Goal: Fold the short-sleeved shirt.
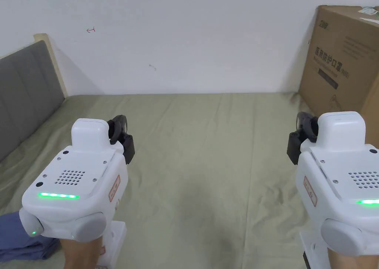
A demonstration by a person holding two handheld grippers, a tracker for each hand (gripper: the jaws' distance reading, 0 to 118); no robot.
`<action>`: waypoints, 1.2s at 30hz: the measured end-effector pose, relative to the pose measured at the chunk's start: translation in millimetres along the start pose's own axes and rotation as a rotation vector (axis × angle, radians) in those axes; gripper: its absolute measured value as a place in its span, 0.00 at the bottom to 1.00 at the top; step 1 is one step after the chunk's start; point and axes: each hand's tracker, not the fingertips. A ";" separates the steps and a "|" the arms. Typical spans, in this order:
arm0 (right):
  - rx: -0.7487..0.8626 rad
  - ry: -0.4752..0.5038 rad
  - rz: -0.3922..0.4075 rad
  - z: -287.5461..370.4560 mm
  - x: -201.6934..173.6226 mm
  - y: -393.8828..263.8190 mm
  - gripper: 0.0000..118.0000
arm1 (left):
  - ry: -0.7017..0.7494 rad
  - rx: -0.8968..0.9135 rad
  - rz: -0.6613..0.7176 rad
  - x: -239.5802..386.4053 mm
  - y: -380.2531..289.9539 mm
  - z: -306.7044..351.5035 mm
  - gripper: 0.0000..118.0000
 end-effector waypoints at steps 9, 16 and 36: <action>-0.002 -0.001 -0.001 -0.1 0.2 0.0 0.00 | 0.004 -0.001 0.004 -0.4 -0.8 0.6 0.00; -0.017 -0.004 -0.011 -1.2 0.9 0.4 0.04 | 0.026 0.007 -0.010 -0.4 -1.2 1.7 0.17; -0.033 -0.023 -0.013 0.0 2.2 -0.6 1.00 | 0.041 0.003 -0.030 2.4 -1.7 4.9 1.00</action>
